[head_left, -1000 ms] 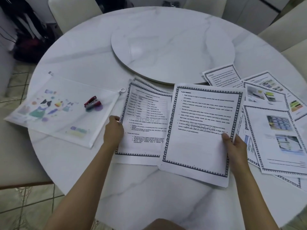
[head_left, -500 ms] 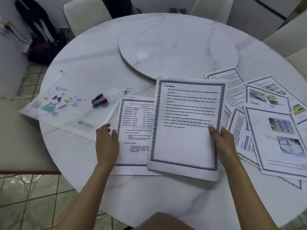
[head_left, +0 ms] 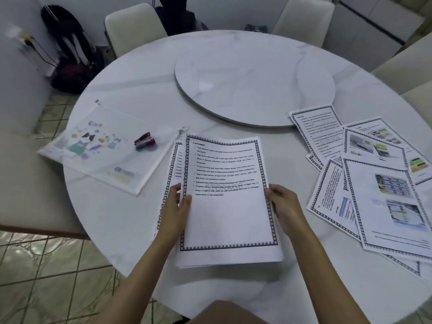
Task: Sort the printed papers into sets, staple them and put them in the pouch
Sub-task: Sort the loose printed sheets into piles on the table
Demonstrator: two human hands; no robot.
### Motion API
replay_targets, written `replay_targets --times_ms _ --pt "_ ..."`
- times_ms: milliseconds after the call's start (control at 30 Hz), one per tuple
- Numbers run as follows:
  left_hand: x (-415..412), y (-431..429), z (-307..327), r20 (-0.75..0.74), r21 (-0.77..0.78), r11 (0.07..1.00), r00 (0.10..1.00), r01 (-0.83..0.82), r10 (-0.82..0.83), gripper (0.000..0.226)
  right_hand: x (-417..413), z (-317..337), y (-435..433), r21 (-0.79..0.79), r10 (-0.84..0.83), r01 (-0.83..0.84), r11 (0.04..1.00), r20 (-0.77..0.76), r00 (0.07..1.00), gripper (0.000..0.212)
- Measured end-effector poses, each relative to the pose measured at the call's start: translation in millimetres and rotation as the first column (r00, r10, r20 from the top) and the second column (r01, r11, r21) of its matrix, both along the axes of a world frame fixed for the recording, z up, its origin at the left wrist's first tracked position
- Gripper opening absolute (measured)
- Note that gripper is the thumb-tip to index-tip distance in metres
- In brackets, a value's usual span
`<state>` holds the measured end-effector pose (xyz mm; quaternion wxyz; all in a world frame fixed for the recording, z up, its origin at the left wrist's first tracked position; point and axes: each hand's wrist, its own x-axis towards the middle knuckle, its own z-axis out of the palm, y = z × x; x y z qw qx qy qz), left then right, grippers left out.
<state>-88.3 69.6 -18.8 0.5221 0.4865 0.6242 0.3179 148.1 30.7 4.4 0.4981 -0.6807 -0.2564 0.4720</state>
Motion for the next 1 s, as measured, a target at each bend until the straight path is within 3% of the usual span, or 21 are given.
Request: replay_targets --times_ms 233,367,667,833,1000 --pt "9.1 -9.9 5.4 -0.077 0.132 0.99 0.996 -0.038 0.049 0.034 0.6 4.8 -1.8 -0.01 -0.117 0.117 0.993 -0.01 0.993 0.007" --pt "17.5 -13.7 9.5 -0.079 0.18 0.983 0.995 -0.046 0.061 0.032 7.0 10.0 -5.6 0.0 -0.177 0.177 0.984 0.001 0.984 0.013" --pt "17.5 -11.5 8.8 0.007 0.15 0.983 0.994 -0.11 0.11 0.03 24.8 22.0 -9.1 0.083 -0.086 0.079 0.993 0.076 0.993 0.003" --pt "22.2 -12.4 16.7 0.114 0.199 0.97 0.987 -0.138 0.117 0.029 35.4 24.8 -8.2 0.078 -0.093 0.084 0.993 0.116 0.989 0.026" --pt "18.8 -9.8 18.5 0.164 0.218 0.958 0.975 -0.185 0.151 0.024 49.0 31.8 -12.1 0.143 -0.073 0.054 0.988 0.129 0.989 0.01"
